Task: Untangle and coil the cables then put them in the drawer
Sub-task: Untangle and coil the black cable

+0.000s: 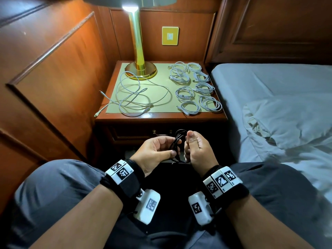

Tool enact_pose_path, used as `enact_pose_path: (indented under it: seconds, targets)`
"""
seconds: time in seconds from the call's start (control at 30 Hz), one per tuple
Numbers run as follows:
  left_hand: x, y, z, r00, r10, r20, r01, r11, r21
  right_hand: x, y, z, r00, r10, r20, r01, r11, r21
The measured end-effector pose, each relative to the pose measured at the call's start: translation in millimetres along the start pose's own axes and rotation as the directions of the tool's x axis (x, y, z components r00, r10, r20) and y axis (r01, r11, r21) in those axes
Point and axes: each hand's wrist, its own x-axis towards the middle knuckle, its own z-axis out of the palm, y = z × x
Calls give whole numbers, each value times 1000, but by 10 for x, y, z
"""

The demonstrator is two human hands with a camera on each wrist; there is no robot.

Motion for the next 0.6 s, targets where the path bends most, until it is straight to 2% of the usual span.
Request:
enact_pose_path:
  seconds: [0.2,0.37,0.6]
  targets:
    - [-22,16,6,997,-1,83,5,999,-48,2,4,-11,1000,9,5,-9,1000,-5]
    - [-37,-13,64,1000,17,20,-17,1000,-26,1,13,3,1000,15,-3,-15,999,43]
    - [-42,1,68,1000,17,-14,-16,997,72,-19,7,28,1000,-2,7,2,1000,5]
